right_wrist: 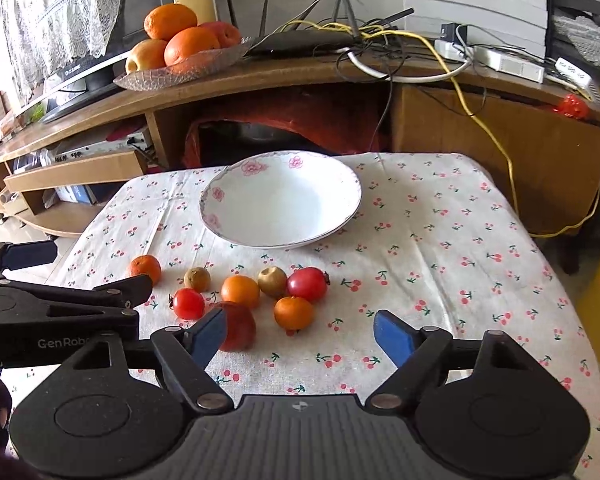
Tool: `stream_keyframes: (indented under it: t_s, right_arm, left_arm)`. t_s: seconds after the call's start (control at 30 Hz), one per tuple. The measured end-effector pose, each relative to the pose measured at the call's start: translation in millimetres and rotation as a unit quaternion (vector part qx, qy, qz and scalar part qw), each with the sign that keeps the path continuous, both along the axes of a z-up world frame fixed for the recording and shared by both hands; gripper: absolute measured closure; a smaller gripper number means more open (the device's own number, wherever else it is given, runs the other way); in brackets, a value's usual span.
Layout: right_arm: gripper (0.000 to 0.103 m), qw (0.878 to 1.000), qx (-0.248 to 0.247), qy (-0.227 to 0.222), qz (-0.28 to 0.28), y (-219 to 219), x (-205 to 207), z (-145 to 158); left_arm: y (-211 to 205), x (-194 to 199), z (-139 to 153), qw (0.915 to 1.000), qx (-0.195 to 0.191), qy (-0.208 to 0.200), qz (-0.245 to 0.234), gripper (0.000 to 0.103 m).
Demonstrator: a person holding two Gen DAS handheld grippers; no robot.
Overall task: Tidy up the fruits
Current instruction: 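Move both grippers forward toward the row of fruits on the tablecloth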
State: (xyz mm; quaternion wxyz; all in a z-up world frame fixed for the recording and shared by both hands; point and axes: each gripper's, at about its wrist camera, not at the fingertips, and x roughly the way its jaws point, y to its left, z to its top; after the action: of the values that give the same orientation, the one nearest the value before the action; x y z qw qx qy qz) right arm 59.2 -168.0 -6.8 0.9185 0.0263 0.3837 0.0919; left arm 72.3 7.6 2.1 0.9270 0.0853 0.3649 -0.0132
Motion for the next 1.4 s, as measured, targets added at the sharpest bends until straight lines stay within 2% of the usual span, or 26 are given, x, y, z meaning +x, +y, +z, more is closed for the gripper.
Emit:
stream_keyframes:
  t_s: [0.3,0.97,1.4]
  right_arm:
    - [0.028,1.000,0.003,0.014,0.011,0,8,-14]
    - [0.034,0.999,0.016,0.031,0.026,-1,17,-26]
    - [0.037,0.998,0.025,0.035,0.055,2,21,-33]
  left_arm:
    - [-3,8,-12,0.9999,0.008,0.014,-0.005,0.000]
    - [-5,14,-24,0.9996,0.014,0.021,-0.014,0.000]
    - [-1,14,-30,0.9993,0.019,0.025,-0.022,0.000]
